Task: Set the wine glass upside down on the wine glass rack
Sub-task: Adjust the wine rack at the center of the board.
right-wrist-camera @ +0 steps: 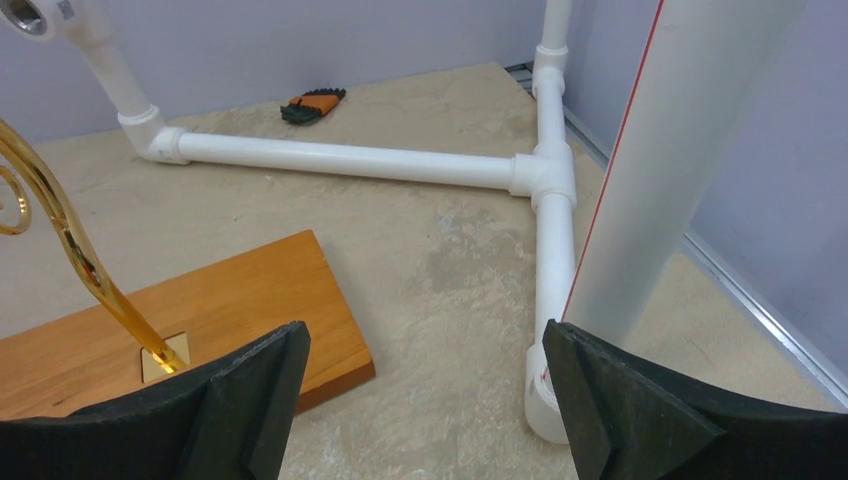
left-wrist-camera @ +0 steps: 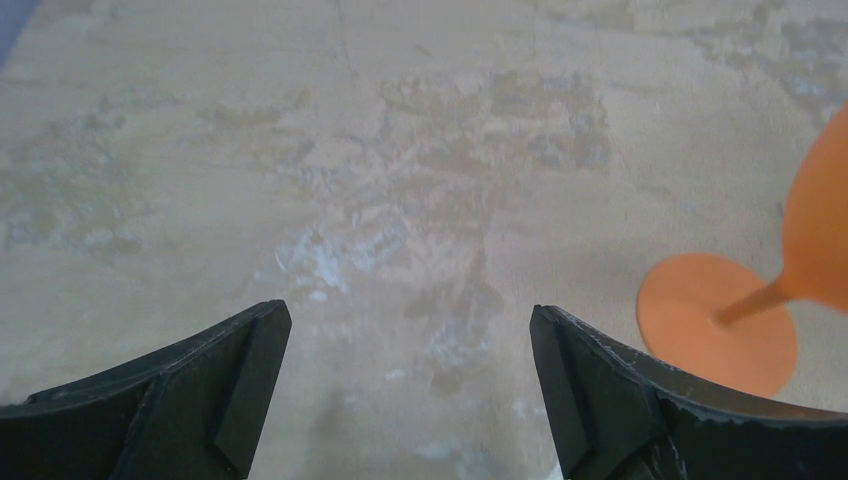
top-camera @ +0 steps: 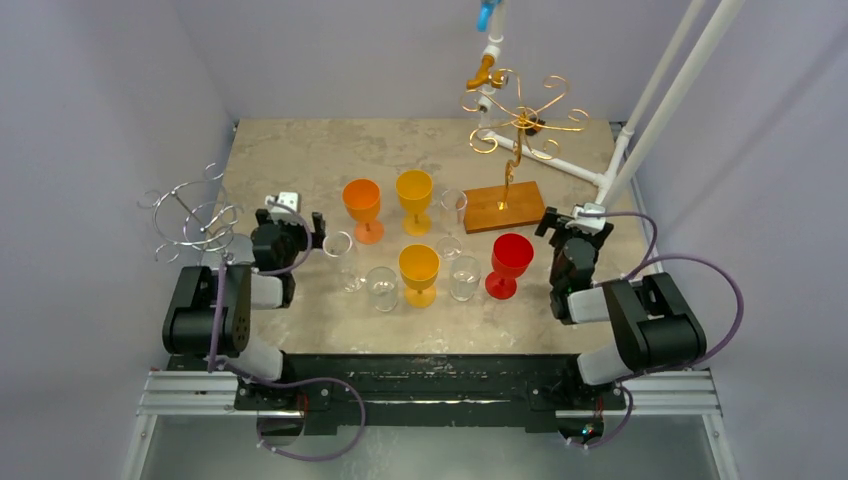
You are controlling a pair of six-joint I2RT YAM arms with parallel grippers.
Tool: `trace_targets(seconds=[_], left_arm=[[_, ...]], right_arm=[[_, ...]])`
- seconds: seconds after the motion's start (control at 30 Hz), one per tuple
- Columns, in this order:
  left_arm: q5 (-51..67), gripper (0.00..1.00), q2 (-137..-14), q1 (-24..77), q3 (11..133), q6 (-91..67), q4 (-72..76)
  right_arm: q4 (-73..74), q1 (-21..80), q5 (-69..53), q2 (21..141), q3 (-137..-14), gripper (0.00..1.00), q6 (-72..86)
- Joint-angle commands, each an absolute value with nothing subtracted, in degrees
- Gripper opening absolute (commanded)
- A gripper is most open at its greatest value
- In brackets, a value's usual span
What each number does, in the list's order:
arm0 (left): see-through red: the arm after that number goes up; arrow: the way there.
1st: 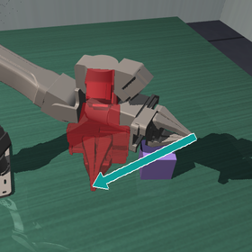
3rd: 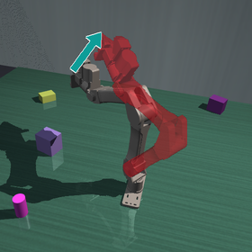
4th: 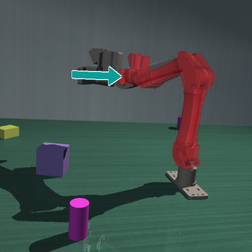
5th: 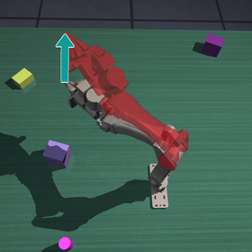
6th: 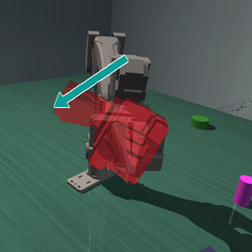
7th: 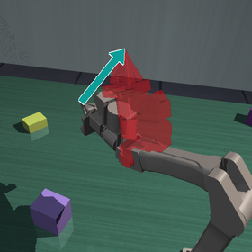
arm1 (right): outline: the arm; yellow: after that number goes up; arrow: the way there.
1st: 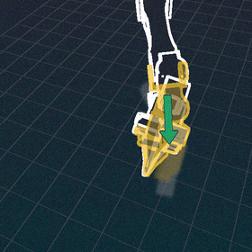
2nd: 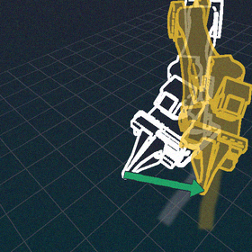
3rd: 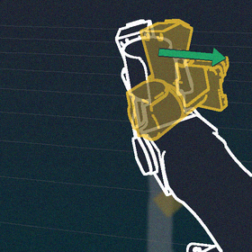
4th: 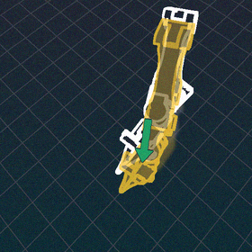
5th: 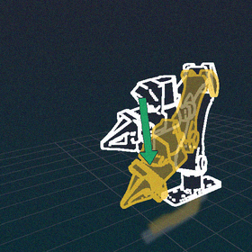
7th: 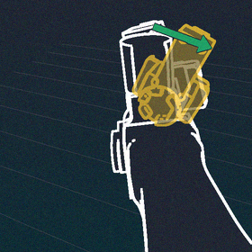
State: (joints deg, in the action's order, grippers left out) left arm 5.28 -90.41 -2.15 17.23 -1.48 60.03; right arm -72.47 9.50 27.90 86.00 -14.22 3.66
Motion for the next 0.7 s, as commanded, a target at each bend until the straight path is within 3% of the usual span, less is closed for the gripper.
trace_targets(seconds=[0.0,0.1,0.4,0.53,0.67], left_arm=[[7.13,1.00,-82.55,-3.25,28.23,-1.05,40.42],[8.78,1.00,-80.95,-3.56,32.89,3.23,29.53],[12.19,1.00,-73.58,-6.32,41.84,3.95,6.52],[13.33,1.00,-69.82,-6.36,44.50,3.99,0.62],[13.71,1.00,-69.04,-6.42,49.73,4.59,-8.37]], right_arm=[[-63.75,10.38,31.13,77.26,-17.75,0.99,1.24],[-46.46,10.38,31.22,68.35,-23.59,0.99,6.03],[-17.49,10.37,22.43,46.95,-30.46,0.99,16.15],[-9.97,10.21,18.51,39.66,-32.12,0.99,31.21],[-5.44,10.24,7.60,36.34,-35.32,0.99,30.36]])
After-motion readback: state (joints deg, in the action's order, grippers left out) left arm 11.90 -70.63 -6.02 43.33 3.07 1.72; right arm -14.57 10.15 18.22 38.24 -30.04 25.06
